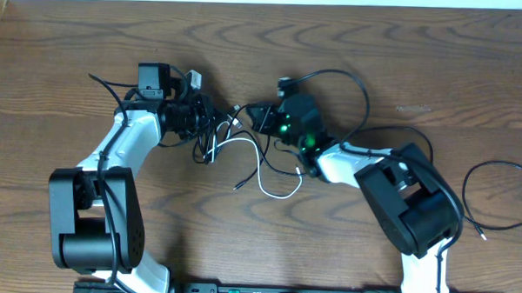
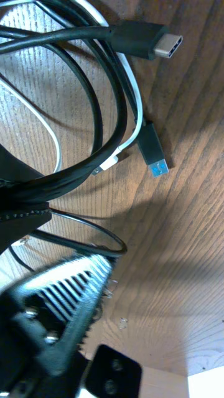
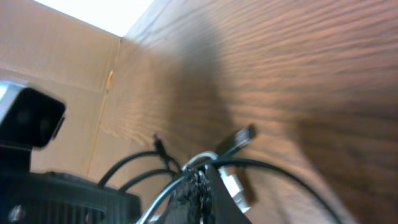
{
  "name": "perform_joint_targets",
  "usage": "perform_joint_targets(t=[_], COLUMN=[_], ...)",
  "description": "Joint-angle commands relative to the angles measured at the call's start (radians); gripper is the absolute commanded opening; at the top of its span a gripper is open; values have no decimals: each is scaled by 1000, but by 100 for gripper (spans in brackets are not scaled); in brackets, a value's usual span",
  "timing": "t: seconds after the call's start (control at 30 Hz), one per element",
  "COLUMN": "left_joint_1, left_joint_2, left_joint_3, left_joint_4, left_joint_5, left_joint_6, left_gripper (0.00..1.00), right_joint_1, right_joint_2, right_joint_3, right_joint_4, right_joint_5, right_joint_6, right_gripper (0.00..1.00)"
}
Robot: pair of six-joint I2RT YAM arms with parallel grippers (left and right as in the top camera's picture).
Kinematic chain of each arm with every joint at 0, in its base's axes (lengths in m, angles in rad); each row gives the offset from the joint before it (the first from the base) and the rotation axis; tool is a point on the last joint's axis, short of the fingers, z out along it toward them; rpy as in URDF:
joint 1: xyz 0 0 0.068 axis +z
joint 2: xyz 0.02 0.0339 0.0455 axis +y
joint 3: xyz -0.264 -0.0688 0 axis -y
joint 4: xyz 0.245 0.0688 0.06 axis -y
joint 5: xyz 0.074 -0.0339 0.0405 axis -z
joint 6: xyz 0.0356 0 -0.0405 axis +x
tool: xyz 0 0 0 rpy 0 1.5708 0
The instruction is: Untangle cables
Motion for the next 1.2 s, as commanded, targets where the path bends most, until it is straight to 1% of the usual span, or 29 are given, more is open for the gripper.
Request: perform_joint_targets(t=[0.0, 0.07, 0.1, 0.13, 0.17, 0.2, 0.23, 0.27, 0.3, 0.33, 0.43, 0.6, 0.73, 0.93, 1.07, 1.17], left_joint_1=[10, 21, 24, 29, 30, 30, 30, 30, 30, 30, 30, 30, 30, 30, 30, 30], left_joint_2=[-22, -22, -22, -22, -22, -22, -22, -22, -22, -22, -22, -22, -22, -22, -22, -22], left_joint_3=[-10, -10, -10, -10, -10, -10, -10, -10, -10, -10, -10, -10, -10, -10, -10, -10], left_joint_4=[10, 12, 12, 11, 8, 8, 8, 8, 9, 10, 10, 9, 9, 9, 9, 9], left_joint_5=[-10, -10, -10, -10, -9, -9, -10, -10, -10, -10, -10, -10, -10, -10, -10, -10], left_joint_6=[39, 39, 39, 39, 39, 39, 39, 39, 39, 39, 39, 39, 39, 39, 39, 39], left_gripper=[8, 8, 8, 8, 8, 8, 8, 8, 8, 8, 8, 8, 8, 8, 8, 8], right_joint_1=[-53, -80, -93, -108, -114, -119, -120, -119, -113, -100, -52, 27, 77, 103, 103, 104], right_joint_2=[0, 0, 0, 0, 0, 0, 0, 0, 0, 0, 0, 0, 1, 6, 6, 6], right_joint_3=[2, 2, 2, 3, 3, 3, 3, 3, 3, 3, 3, 3, 3, 3, 3, 3], right_joint_4=[-18, -33, -33, -19, -5, 11, 31, 51, 63, 63, 60, 58, 47, 15, 16, 16], right_joint_5=[-19, -30, -69, -149, -198, -245, -282, -311, -334, -340, -324, -188, -23, 148, 196, 211], right_joint_6=[-15, -15, -15, -14, -6, 15, 41, 65, 89, 123, 180, 290, 293, 298, 298, 298], right_gripper=[1, 1, 1, 1, 4, 18, 38, 51, 61, 67, 77, 77, 77, 70, 63, 61])
